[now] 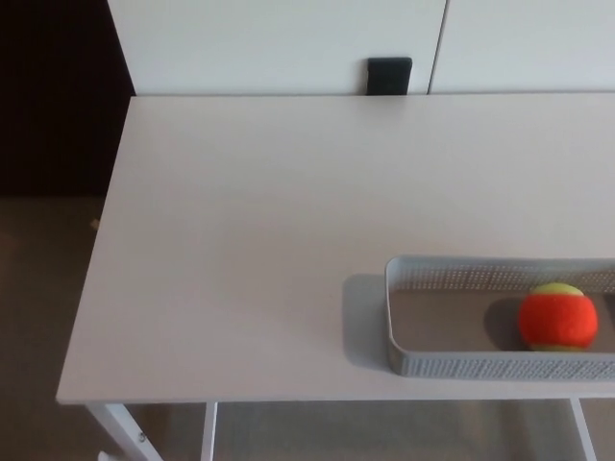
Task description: The robot walk towards a table in front and uses its left hand to pickup a tennis ball on the left side and put it in a container on the right hand side
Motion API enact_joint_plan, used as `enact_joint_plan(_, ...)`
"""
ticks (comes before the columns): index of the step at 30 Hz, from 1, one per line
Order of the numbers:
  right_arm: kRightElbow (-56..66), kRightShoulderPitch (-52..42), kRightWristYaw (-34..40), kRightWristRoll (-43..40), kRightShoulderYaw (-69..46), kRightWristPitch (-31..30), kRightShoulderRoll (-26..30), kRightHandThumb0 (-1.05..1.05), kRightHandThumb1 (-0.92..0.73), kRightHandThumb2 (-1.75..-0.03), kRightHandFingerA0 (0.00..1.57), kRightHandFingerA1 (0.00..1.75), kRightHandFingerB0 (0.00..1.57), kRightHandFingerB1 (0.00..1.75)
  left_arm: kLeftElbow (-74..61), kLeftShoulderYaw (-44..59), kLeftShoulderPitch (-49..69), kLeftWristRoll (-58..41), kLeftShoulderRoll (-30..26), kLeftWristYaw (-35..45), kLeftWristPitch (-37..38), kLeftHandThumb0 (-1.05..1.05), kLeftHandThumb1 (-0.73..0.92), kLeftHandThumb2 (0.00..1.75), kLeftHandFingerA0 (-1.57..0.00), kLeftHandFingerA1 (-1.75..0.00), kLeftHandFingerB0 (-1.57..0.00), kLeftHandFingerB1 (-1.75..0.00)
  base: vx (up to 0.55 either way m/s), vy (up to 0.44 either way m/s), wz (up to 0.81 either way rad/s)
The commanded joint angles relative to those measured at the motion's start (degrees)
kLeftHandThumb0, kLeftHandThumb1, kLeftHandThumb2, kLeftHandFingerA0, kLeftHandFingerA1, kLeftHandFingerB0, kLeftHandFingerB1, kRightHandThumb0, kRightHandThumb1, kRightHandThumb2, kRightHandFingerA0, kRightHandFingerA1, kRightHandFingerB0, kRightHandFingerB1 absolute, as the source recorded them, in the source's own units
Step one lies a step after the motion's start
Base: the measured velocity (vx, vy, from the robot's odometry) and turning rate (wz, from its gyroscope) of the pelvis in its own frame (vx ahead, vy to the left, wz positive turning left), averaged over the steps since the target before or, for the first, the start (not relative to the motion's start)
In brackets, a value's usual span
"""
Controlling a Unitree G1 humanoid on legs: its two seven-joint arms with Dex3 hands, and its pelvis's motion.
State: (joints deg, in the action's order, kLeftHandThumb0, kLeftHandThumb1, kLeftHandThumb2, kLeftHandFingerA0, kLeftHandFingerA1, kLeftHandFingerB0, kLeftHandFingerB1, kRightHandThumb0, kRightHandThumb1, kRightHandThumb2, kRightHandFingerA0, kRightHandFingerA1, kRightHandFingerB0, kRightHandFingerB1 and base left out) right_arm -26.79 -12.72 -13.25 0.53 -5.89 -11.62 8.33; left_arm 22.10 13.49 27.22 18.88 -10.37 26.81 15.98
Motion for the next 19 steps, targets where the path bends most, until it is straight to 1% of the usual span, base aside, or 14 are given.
enact_joint_plan(1,-2.7,0.4,2.9,-1.8,-2.8,3.5,0.0,-0.08,-0.79,-0.70,0.24,0.55,0.09,0.40,28.0,2.7,-14.2,-4.9,0.1,-12.7,-0.1,-0.61,0.58,0.57,-0.21,-0.41,-0.20,-0.31,0.00,0.000,0.00)
enact_joint_plan(2,-2.7,0.5,3.1,-1.9,-3.0,3.4,0.0,-0.08,-0.79,-0.70,0.24,0.55,0.09,0.40,28.8,2.7,-14.5,-5.0,-0.1,-12.7,0.5,-0.61,0.58,0.57,-0.21,-0.41,-0.20,-0.31,0.00,0.000,0.00)
enact_joint_plan(3,-2.9,0.5,3.0,-2.0,-3.2,3.6,0.2,-0.09,-0.80,-0.69,0.22,0.51,0.09,0.39,29.0,2.8,-14.5,-5.2,-0.2,-12.6,0.9,-0.64,0.58,0.57,-0.22,-0.41,-0.22,-0.31,0.00,0.000,0.00)
enact_joint_plan(4,-2.9,0.7,3.1,-2.3,-3.6,3.7,0.2,-0.08,-0.81,-0.70,0.23,0.53,0.09,0.39,29.7,3.3,-14.9,-5.9,-0.3,-12.3,1.1,-0.65,0.56,0.56,-0.21,-0.42,-0.21,-0.31,0.00,0.000,0.00)
enact_joint_plan(9,-2.0,0.8,3.1,-2.3,-3.9,3.3,0.1,-0.09,-0.81,-0.69,0.25,0.54,0.10,0.40,33.5,3.6,-17.0,-6.7,-1.0,-12.7,3.1,-0.66,0.55,0.57,-0.21,-0.40,-0.21,-0.31,0.00,0.000,0.00)
enact_joint_plan(10,-1.7,0.7,2.9,-2.4,-4.0,3.2,0.0,-0.09,-0.81,-0.69,0.22,0.52,0.09,0.39,34.2,3.6,-17.3,-7.0,-1.2,-12.6,3.6,-0.65,0.56,0.56,-0.20,-0.39,-0.19,-0.30,0.00,0.000,0.00)
enact_joint_plan(13,-1.2,0.8,2.2,-2.8,-4.2,2.9,0.3,-0.09,-0.81,-0.70,0.21,0.52,0.08,0.39,36.8,2.9,-18.7,-7.0,-2.1,-12.9,5.6,-0.68,0.54,0.57,-0.18,-0.39,-0.18,-0.29,0.00,0.000,0.00)
enact_joint_plan(14,-1.1,1.0,2.4,-3.2,-4.8,2.3,0.2,-0.06,-0.82,-0.70,0.22,0.52,0.08,0.38,37.6,2.5,-19.2,-7.1,-2.2,-13.1,5.9,-0.67,0.55,0.57,-0.15,-0.39,-0.16,-0.29,0.00,0.000,0.00)
enact_joint_plan(15,-1.0,1.0,2.4,-3.8,-5.4,2.1,0.0,-0.04,-0.83,-0.70,0.22,0.53,0.08,0.39,38.3,2.4,-19.6,-7.5,-2.3,-12.9,6.3,-0.36,0.28,0.89,-0.02,-0.52,0.00,-0.49,0.00,0.000,0.00)
enact_joint_plan(19,-1.3,2.3,2.4,-3.6,-5.4,2.6,0.1,-0.06,-0.84,-0.70,0.23,0.53,0.09,0.40,40.3,2.0,-21.9,-8.2,-2.7,-13.7,6.3,-0.36,0.26,0.88,-0.02,-0.52,0.00,-0.49,0.00,0.000,0.00)
